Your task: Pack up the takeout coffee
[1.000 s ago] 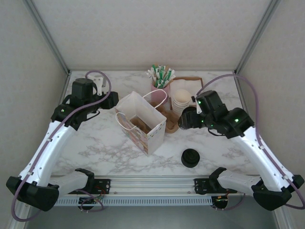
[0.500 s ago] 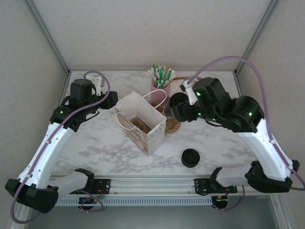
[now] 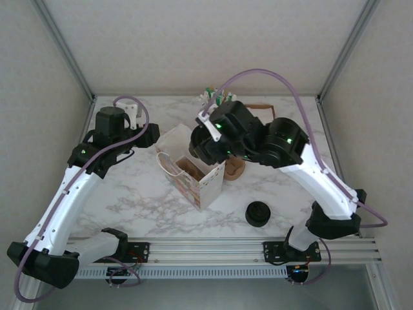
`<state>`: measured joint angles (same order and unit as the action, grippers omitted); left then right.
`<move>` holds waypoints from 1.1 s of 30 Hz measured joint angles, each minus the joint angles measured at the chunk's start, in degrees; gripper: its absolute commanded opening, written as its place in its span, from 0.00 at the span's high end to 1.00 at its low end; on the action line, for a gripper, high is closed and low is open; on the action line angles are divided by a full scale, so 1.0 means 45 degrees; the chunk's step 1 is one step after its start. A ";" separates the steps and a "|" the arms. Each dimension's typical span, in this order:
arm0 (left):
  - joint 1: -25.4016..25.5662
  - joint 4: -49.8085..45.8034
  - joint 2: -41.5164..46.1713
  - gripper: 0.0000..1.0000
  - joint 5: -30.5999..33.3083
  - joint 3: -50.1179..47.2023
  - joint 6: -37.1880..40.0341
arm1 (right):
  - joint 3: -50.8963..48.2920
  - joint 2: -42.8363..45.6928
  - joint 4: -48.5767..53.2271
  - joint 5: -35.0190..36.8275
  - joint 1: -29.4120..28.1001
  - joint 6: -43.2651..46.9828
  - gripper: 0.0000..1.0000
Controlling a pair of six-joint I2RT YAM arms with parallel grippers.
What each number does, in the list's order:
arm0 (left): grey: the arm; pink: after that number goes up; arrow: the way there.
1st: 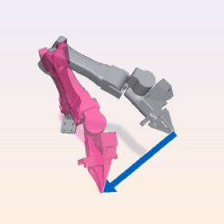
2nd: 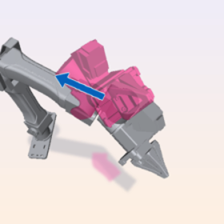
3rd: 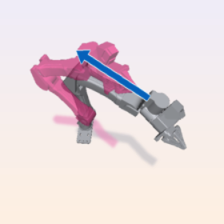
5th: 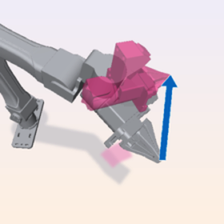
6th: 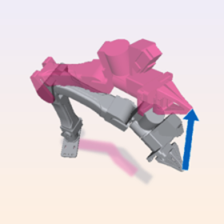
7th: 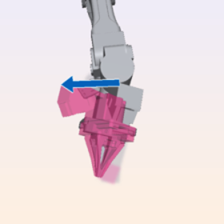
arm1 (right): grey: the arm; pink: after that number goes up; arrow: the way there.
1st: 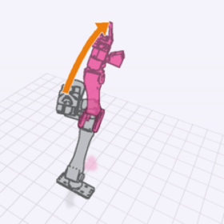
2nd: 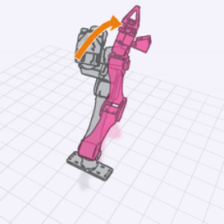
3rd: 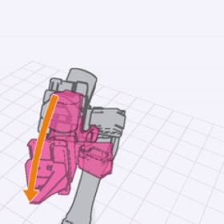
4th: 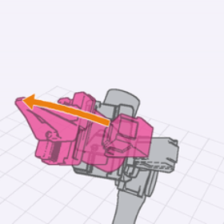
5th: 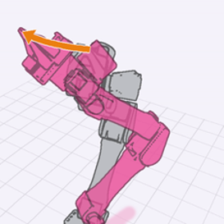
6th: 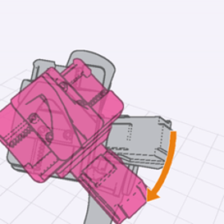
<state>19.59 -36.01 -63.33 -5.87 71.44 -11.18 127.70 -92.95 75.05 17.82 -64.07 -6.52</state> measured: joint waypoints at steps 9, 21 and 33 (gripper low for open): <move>0.0000 0.0000 -0.0034 0.38 0.0058 0.0000 -0.0058 | 0.0029 -0.1865 -0.0287 0.0000 0.0015 0.0500 0.34; -0.0301 0.0005 0.0053 0.38 0.0816 -0.0015 -0.0481 | -0.0063 -0.3327 -0.0797 -0.0792 0.0714 0.0563 0.36; -0.0325 0.0000 0.0049 0.38 0.0933 -0.0019 -0.0525 | -0.1146 -0.3662 -0.1370 -0.1015 0.0947 0.0709 0.38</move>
<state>18.13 -36.01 -63.11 -1.67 71.35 -13.54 122.54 -109.43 68.88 13.26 -59.81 -3.33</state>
